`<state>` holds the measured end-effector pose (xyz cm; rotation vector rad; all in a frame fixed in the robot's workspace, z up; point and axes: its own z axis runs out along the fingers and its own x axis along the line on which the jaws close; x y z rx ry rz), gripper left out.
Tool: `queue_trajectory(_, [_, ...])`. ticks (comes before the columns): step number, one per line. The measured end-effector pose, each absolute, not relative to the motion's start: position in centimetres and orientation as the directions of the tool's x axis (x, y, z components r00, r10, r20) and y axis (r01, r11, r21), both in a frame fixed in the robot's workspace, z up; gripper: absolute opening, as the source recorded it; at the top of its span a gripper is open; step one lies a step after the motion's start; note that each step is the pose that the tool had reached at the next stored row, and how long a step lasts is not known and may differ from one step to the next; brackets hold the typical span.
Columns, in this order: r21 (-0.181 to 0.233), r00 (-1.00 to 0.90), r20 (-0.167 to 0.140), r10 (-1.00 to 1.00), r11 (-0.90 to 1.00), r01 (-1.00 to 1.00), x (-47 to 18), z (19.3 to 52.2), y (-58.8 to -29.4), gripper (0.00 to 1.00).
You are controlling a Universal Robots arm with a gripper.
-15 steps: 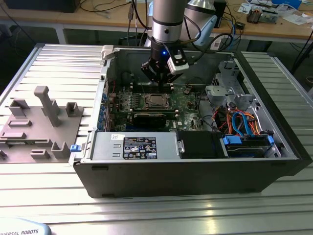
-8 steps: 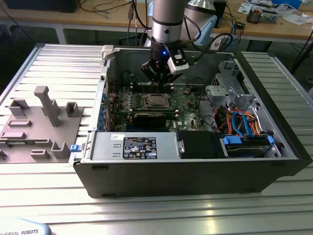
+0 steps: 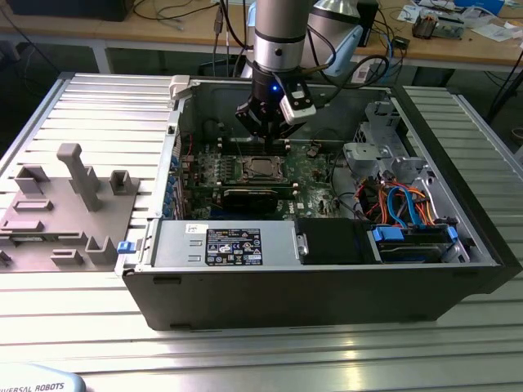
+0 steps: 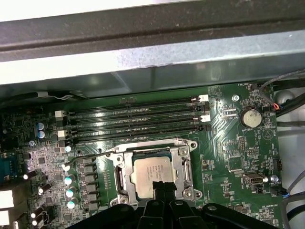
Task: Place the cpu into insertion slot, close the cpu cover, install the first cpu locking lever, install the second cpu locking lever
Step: 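Install the first cpu locking lever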
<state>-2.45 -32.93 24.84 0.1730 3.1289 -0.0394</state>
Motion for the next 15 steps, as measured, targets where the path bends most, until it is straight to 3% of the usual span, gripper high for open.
queue_trajectory(15, [-0.025, -0.995, -0.009, 0.098, 0.995, 0.098, -2.45, 24.84, -32.94, 0.11])
